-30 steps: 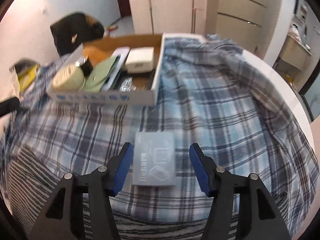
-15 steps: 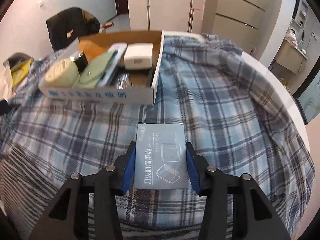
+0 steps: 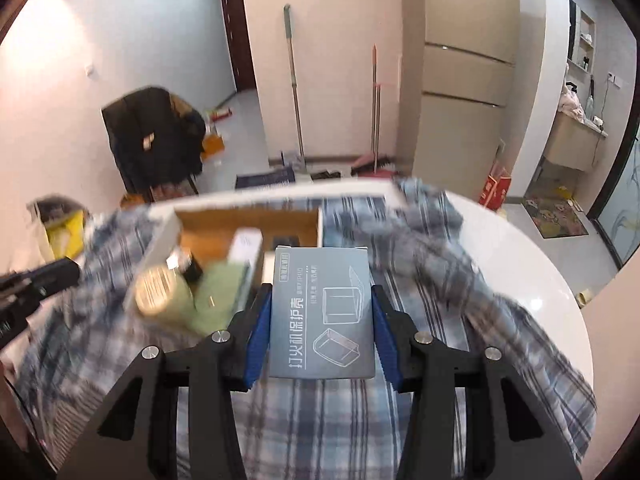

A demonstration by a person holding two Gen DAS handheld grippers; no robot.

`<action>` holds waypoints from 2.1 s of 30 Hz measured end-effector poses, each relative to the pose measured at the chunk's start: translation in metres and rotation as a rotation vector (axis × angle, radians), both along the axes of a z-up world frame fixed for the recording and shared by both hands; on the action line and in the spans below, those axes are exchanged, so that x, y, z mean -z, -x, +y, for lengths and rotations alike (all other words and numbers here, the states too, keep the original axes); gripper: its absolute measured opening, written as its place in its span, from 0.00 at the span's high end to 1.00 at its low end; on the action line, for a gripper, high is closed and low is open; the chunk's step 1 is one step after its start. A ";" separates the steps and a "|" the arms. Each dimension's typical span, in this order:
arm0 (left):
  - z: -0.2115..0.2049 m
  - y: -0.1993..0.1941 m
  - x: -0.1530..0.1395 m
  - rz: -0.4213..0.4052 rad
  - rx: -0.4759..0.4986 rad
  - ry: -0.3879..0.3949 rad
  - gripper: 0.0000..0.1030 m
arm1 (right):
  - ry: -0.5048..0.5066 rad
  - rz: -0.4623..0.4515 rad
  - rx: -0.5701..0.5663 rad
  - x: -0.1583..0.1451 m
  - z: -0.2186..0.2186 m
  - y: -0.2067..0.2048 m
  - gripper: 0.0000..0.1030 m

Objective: Organize rigid objects
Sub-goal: 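Carry the clipper and card box over the cardboard box with both grippers, then lower the clipper and card box into the box and open both grippers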

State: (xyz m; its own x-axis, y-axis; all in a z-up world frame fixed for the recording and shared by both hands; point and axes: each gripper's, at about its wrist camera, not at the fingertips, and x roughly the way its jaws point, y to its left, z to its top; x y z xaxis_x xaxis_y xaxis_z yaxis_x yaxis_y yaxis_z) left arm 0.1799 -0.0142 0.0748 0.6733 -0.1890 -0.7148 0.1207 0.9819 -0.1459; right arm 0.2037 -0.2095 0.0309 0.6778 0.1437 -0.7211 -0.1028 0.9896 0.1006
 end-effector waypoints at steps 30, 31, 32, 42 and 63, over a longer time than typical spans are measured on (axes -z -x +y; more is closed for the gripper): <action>-0.040 -0.113 0.147 0.349 0.053 0.030 0.90 | -0.138 0.219 0.010 0.081 0.010 -0.076 0.56; -0.040 -0.113 0.147 0.356 0.048 0.026 0.90 | -0.139 0.222 0.008 0.082 0.011 -0.076 0.56; -0.041 -0.113 0.147 0.363 0.041 0.019 0.90 | -0.138 0.223 0.008 0.083 0.012 -0.076 0.56; -0.028 -0.095 0.092 0.103 -0.034 -0.056 0.20 | -0.126 0.220 -0.010 0.085 0.019 -0.072 0.56; -0.001 -0.057 0.019 -0.251 -0.192 -0.119 0.14 | -0.071 0.266 -0.082 0.105 0.040 -0.073 0.45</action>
